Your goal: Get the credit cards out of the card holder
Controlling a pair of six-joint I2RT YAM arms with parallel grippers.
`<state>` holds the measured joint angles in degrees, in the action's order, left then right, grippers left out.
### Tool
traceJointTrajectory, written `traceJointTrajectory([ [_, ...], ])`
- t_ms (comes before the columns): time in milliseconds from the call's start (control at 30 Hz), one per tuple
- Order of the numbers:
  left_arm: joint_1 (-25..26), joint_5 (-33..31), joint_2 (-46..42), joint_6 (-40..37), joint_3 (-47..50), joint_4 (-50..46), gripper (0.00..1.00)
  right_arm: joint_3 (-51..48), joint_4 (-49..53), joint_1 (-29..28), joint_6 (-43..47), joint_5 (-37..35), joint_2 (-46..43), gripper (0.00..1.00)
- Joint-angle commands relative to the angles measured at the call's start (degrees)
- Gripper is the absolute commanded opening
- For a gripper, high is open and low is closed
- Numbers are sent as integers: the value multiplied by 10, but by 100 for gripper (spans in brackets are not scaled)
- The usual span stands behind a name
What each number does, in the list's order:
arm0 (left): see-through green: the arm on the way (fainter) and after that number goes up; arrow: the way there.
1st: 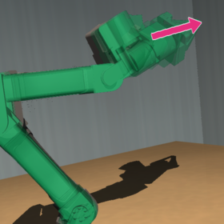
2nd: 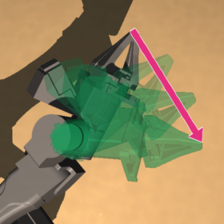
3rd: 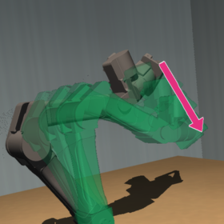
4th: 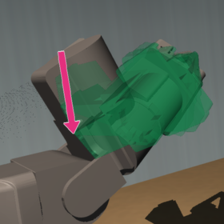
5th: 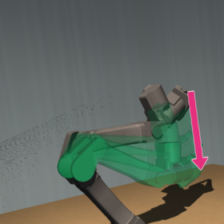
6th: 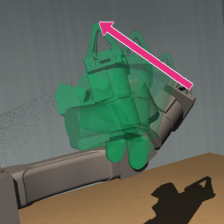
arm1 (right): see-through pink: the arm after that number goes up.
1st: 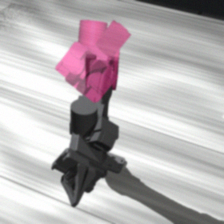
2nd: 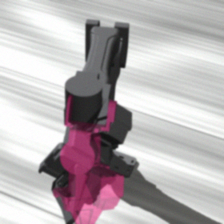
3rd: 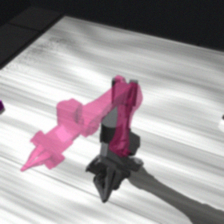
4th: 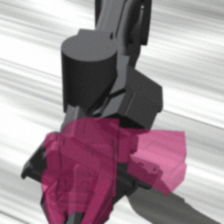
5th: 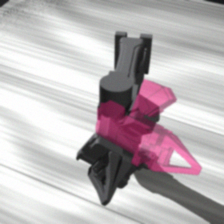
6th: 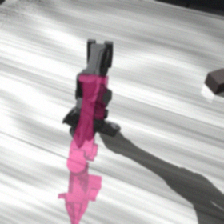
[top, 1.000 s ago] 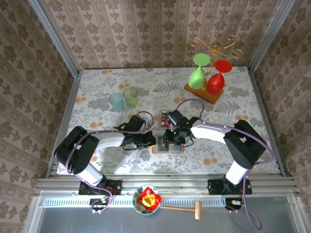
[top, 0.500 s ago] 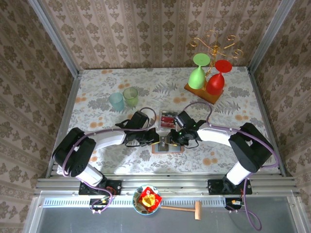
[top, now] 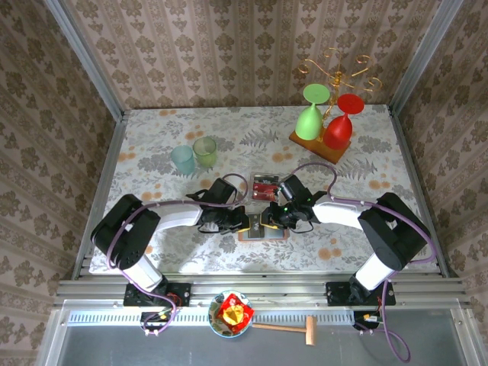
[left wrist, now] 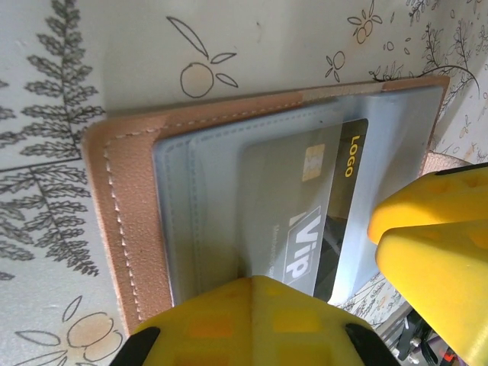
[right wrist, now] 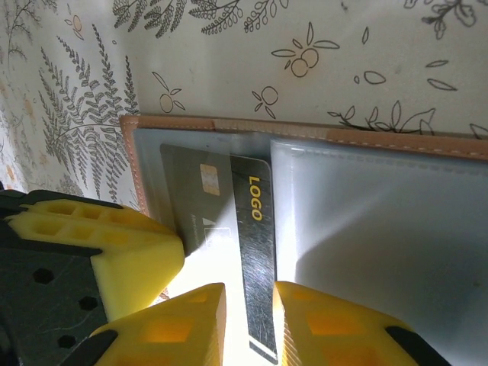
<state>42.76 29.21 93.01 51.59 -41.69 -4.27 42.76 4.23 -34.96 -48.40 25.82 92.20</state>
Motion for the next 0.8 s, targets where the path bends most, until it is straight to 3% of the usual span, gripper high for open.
traceJointTrajectory([
  [0, 1, -6, 12, -15, -2, -13, 3, -8, -8, 5, -6, 12, 7, 23],
  [767, 0, -5, 11, -12, 6, -6, 3, -24, -75, 7, -32, 59, 43, 20],
])
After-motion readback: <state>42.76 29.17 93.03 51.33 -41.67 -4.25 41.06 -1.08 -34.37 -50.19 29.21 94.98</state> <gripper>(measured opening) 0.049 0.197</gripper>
